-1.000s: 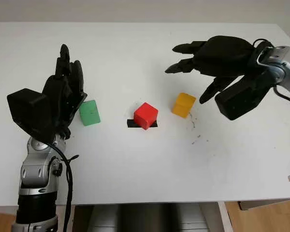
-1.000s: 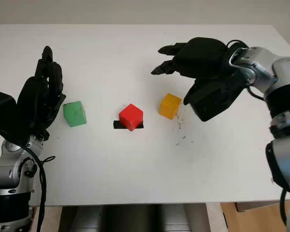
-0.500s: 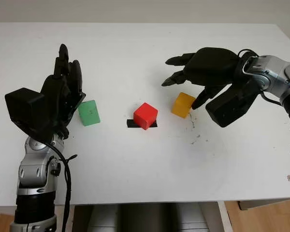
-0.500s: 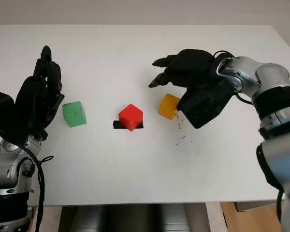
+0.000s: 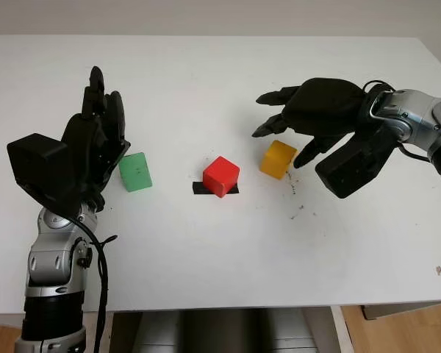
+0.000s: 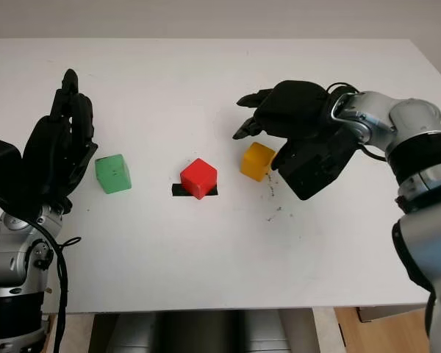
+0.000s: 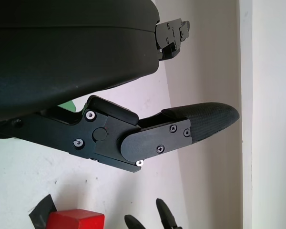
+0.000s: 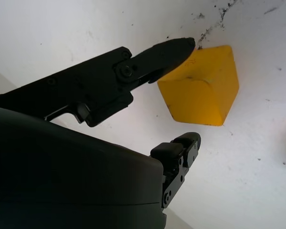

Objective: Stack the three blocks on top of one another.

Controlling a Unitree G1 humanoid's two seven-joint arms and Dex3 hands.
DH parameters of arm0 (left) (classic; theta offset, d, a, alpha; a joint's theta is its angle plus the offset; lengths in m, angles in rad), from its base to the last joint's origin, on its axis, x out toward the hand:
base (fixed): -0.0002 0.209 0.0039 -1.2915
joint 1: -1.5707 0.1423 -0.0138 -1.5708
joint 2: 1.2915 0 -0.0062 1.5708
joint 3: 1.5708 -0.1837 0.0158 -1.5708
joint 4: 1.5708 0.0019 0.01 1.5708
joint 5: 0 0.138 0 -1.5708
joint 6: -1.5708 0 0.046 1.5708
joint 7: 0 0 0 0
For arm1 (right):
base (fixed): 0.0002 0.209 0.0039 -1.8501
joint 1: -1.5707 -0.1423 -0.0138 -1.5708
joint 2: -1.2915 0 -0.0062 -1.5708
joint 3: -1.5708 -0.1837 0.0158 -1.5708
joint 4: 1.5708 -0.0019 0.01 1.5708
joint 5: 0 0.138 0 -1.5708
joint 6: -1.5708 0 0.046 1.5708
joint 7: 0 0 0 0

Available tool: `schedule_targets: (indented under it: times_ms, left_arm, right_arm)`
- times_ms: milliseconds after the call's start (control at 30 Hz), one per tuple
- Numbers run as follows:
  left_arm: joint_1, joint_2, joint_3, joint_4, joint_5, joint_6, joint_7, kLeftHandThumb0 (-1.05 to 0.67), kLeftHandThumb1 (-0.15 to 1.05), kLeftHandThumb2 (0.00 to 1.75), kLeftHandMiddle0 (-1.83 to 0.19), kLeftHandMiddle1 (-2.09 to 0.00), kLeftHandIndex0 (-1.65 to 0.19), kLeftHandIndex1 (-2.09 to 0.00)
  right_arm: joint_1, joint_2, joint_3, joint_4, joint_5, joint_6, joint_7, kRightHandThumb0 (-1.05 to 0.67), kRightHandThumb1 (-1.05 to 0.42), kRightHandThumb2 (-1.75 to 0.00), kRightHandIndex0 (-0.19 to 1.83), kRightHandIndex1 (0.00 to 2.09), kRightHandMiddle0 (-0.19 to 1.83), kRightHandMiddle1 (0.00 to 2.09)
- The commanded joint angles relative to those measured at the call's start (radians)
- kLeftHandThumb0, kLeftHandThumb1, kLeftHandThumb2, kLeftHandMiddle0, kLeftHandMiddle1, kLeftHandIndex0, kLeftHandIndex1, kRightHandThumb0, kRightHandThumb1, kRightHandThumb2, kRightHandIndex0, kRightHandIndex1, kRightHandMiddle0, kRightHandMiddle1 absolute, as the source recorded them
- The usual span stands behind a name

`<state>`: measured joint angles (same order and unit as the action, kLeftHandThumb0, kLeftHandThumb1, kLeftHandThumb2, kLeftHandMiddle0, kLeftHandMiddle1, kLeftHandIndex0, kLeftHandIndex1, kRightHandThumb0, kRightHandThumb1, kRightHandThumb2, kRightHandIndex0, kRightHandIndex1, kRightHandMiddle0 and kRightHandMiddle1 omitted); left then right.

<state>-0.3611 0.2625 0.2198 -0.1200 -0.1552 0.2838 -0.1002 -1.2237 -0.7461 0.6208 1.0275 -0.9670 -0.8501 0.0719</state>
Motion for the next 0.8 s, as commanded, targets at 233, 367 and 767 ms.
schedule_targets:
  times_ms: [233, 367, 767]
  left_arm:
    - [0.001, 0.005, 0.001, -0.014, -0.001, 0.003, -0.002, -0.81, 1.05, 0.68, 0.19, 0.0, 0.19, 0.0]
    - [0.001, 0.004, -0.001, -0.012, 0.002, 0.001, -0.001, -0.81, 1.05, 0.68, 0.19, 0.0, 0.19, 0.0]
    - [0.003, 0.004, 0.001, -0.008, 0.0, -0.006, -0.004, -0.82, 1.05, 0.67, 0.19, 0.0, 0.19, 0.0]
  right_arm:
    - [-0.02, -0.011, -0.081, -0.026, 0.113, 0.043, 0.034, -0.63, -0.82, -0.06, 0.07, 0.03, 0.24, 0.0]
    - [-0.03, -0.019, -0.114, -0.041, 0.138, 0.042, 0.018, -0.67, -0.81, -0.05, 0.06, 0.03, 0.22, 0.01]
    - [0.009, -0.026, -0.1, -0.043, 0.105, 0.028, 0.0, -0.59, -0.81, -0.06, 0.13, 0.06, 0.4, 0.1]
